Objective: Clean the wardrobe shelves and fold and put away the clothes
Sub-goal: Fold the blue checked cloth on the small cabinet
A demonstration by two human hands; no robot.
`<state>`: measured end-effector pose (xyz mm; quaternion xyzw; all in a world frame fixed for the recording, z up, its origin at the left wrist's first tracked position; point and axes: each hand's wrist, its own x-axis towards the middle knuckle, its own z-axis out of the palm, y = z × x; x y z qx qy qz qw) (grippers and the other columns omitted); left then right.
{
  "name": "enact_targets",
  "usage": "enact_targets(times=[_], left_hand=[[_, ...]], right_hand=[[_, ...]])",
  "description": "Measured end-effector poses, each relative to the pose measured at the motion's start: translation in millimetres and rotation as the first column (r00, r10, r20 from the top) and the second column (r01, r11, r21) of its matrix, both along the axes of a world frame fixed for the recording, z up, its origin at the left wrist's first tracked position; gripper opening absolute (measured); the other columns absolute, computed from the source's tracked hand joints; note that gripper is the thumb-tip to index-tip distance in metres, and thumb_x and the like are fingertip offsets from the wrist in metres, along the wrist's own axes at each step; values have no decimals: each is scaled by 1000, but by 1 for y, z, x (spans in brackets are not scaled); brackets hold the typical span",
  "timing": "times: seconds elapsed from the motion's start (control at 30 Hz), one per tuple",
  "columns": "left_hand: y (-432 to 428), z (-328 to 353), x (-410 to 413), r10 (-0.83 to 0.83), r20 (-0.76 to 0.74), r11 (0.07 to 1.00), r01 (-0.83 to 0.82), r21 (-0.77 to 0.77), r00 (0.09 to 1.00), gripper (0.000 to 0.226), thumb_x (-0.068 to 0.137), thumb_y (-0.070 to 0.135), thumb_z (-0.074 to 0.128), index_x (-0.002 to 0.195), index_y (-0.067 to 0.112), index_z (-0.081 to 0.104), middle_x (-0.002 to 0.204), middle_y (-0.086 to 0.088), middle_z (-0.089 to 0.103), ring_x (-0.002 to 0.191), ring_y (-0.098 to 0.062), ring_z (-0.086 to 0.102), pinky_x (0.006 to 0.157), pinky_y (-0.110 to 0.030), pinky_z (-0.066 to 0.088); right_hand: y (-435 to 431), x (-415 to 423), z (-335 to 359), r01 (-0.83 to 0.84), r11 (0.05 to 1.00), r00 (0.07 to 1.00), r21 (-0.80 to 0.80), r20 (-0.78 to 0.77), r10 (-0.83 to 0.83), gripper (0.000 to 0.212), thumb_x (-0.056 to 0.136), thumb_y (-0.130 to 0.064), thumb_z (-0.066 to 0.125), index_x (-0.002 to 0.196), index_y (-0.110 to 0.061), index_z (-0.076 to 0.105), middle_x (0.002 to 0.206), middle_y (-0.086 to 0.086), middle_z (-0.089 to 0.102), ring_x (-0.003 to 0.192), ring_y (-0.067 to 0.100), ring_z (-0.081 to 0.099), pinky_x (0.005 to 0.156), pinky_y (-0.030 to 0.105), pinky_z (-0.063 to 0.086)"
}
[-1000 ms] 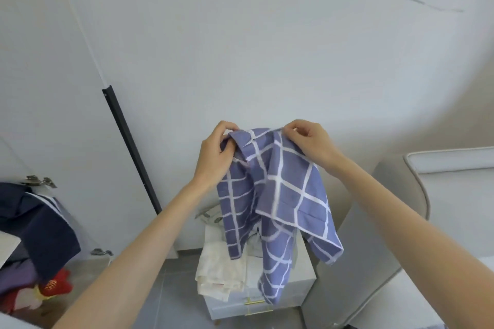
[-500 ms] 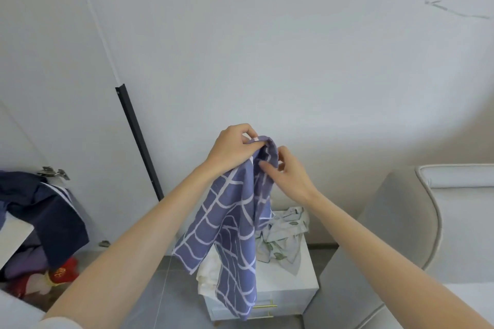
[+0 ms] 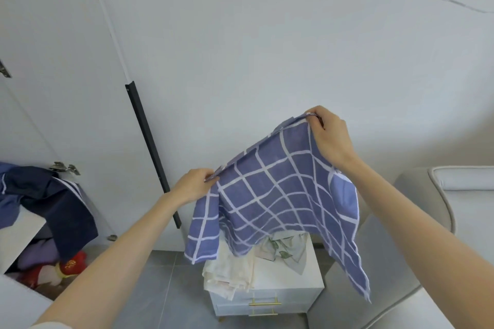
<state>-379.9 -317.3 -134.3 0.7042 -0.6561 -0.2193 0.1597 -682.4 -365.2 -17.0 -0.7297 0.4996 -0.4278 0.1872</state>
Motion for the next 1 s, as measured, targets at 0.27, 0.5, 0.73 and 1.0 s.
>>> enact_targets(times=[0.27,0.5,0.73,1.0], left_hand=[[11,-29,29,207,36,977,-209,52,978,38,101,24,41,77,8,66,79,-8,67,74,-25,60,62,-30,41],[6,29,-27,371,-621,926,-323,195,690,28,98,33,51,86,9,59,65,-11,50,52,-18,48,51,-23,35],[27,67,-92,274,-836,961,-174,217,475,19,99,23,53,86,12,61,51,8,57,38,-3,51,38,-14,39],[26,54,-110,293,-888,947,-235,219,353,18,98,17,53,93,5,66,68,-2,70,53,-9,65,51,-22,51]], right_hand=[[-2,-22,-18,180,977,976,117,102,-192,20,102,-17,38,105,-14,57,83,-2,61,72,18,53,63,30,36],[17,5,-49,-70,927,985,368,170,7,20,100,-22,50,107,-15,33,68,18,55,54,23,46,50,34,37],[49,34,-44,-275,841,930,465,351,110,23,95,-14,60,104,-15,39,94,15,68,72,30,63,65,46,53],[76,33,-56,-443,742,831,503,540,130,43,87,-16,71,120,-17,43,103,0,69,82,8,66,68,21,54]])
